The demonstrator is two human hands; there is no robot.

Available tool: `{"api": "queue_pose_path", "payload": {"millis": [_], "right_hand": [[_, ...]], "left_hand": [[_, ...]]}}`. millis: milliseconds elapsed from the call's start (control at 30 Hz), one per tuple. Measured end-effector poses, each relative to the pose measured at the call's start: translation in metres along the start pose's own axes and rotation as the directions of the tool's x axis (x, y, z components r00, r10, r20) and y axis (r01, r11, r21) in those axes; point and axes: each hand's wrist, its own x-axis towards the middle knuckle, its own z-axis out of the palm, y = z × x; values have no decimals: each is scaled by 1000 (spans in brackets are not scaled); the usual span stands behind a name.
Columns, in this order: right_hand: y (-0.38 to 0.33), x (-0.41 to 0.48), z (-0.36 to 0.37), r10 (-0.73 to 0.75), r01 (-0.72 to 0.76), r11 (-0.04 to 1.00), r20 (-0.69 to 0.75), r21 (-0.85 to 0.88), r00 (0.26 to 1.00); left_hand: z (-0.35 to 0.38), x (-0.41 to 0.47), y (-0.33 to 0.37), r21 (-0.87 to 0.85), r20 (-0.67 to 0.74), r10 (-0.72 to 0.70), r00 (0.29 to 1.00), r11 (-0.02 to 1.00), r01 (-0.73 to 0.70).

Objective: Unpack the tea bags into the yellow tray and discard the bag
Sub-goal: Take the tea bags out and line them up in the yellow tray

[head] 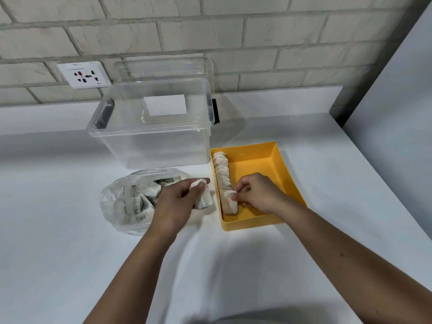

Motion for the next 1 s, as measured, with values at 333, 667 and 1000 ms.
{"api": "queue_pose_path", "payload": {"millis": [333, 667, 1000], "right_hand": [[-20, -20, -13, -188, 198, 977, -127, 73, 974], [-13, -28, -26, -135, 136, 991, -198, -6, 971], [4, -8, 2, 104, -104, 995, 151, -7, 983]], "left_hand": [[8, 5, 8, -47, 34, -18, 999, 999, 19], [17, 6, 3, 45, 29, -19, 999, 999, 18], [15, -2, -16, 306, 74, -89, 993, 950, 62]]}}
